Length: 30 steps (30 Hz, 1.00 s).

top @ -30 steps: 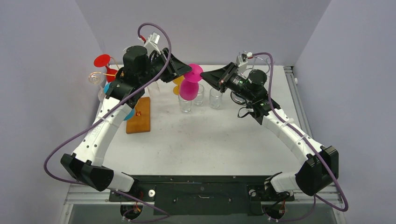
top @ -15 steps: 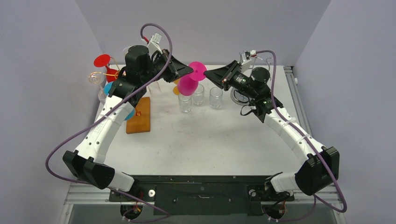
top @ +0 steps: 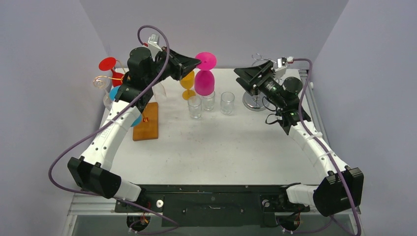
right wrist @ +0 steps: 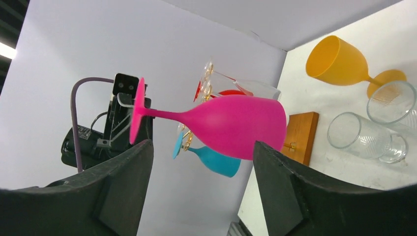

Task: Take the wine glass off the wine glass rack
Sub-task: Place the wine glass at the center of the board.

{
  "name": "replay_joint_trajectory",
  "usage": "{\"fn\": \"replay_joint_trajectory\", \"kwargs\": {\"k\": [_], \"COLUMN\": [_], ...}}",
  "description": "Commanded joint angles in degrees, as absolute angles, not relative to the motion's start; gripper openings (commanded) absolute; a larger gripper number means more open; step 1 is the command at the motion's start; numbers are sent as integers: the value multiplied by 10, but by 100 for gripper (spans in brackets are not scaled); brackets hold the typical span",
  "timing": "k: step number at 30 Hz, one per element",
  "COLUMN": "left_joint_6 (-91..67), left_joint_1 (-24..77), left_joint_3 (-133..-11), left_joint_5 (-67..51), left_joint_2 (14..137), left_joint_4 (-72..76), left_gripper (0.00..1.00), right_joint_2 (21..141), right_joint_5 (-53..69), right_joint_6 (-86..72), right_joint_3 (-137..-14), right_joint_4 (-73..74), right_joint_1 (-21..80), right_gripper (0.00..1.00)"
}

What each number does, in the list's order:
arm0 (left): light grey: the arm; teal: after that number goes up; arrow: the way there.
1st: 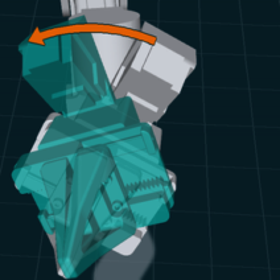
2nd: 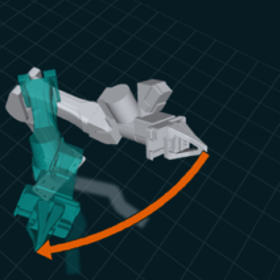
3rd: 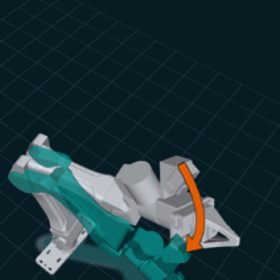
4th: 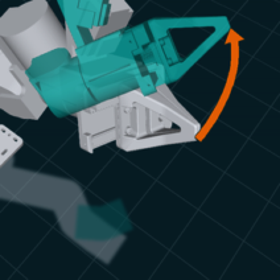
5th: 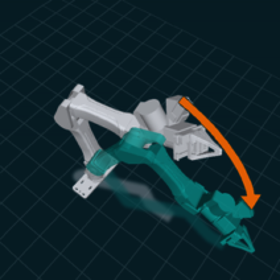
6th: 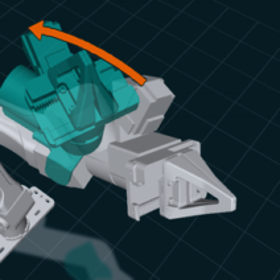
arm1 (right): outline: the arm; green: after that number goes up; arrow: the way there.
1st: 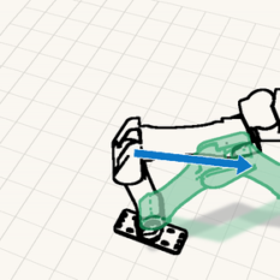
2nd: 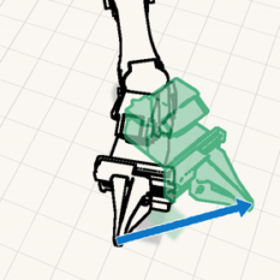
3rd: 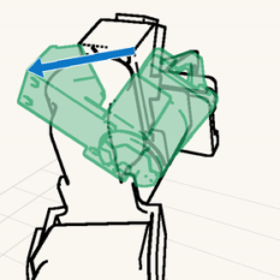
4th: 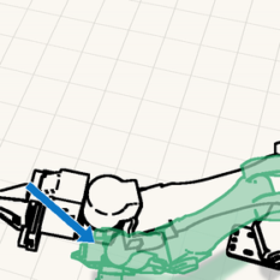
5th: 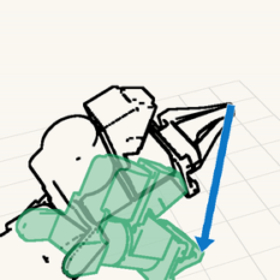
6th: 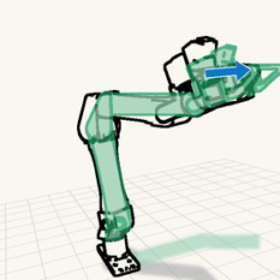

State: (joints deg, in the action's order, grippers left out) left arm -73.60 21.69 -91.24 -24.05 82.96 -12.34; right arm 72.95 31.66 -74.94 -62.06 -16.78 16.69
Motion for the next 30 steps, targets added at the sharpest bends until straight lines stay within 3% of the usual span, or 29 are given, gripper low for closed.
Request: {"fn": "replay_joint_trajectory", "kwargs": {"k": [1, 11, 22, 30], "left_joint_6": [-847, -960, -1022, -1043], "left_joint_1": [216, 237, 271, 278], "left_joint_3": [-908, -914, -921, -909], "left_joint_5": [-202, -155, -142, -145], "left_joint_2": [815, 822, 843, 847], "left_joint_4": [-1, 95, 149, 175], "left_gripper": [0, 0, 0, 0], "right_joint_2": [702, 722, 801, 823], "right_joint_5": [315, 303, 293, 297], "right_joint_6": [-725, -751, -805, -870], "right_joint_3": [-578, -526, -548, -553], "right_joint_4": [-288, -429, -591, -706], "right_joint_1": [155, 163, 183, 191], "right_gripper": [70, 75, 78, 72]}}
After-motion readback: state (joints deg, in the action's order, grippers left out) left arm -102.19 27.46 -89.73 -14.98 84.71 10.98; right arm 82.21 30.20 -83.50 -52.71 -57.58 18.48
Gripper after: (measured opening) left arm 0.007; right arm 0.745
